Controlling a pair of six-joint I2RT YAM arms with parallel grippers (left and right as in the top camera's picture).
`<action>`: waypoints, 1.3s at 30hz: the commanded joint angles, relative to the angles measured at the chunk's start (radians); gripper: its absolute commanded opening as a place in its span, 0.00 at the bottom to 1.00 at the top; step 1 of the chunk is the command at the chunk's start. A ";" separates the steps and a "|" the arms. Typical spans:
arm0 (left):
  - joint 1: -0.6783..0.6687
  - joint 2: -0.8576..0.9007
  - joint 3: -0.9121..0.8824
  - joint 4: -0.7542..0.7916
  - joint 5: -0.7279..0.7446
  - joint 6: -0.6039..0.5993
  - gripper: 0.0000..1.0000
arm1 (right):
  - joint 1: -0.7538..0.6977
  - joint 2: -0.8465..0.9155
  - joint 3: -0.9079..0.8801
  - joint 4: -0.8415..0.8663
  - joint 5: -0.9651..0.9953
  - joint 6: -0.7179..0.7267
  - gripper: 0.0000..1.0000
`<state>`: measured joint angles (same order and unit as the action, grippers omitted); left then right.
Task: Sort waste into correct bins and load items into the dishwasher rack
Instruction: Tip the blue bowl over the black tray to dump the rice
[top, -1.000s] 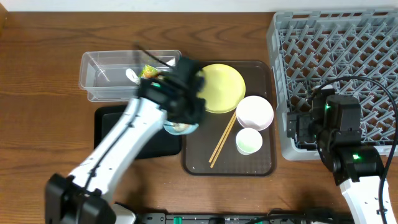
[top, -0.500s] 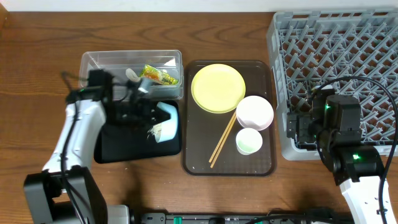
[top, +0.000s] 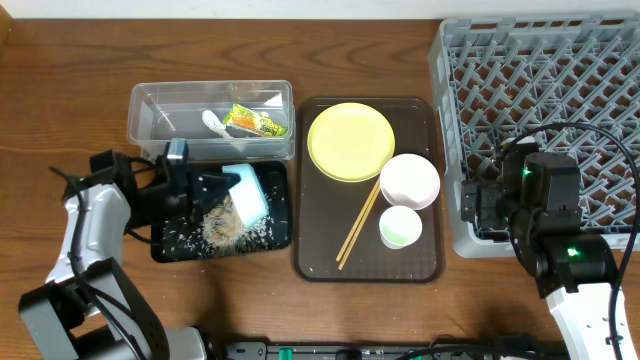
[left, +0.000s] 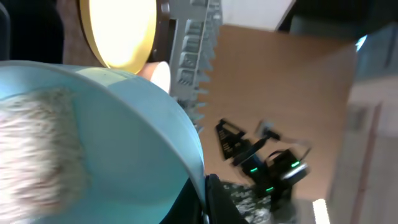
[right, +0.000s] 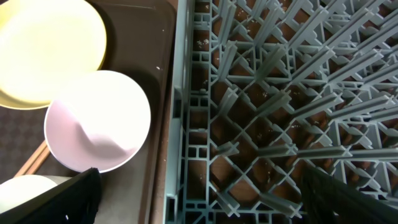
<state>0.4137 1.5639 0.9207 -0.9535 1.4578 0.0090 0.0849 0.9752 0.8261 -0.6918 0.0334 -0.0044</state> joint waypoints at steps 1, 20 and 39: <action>0.020 0.005 -0.001 -0.003 0.053 -0.184 0.06 | 0.013 -0.003 0.024 -0.004 -0.004 0.011 0.99; 0.028 0.005 -0.001 0.005 0.115 -0.340 0.06 | 0.013 -0.002 0.024 -0.008 -0.004 0.011 0.99; 0.028 0.005 0.000 0.144 0.113 -0.517 0.06 | 0.013 -0.002 0.024 -0.016 -0.004 0.011 0.99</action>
<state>0.4370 1.5642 0.9203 -0.8543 1.5475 -0.4965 0.0849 0.9752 0.8261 -0.7071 0.0334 -0.0044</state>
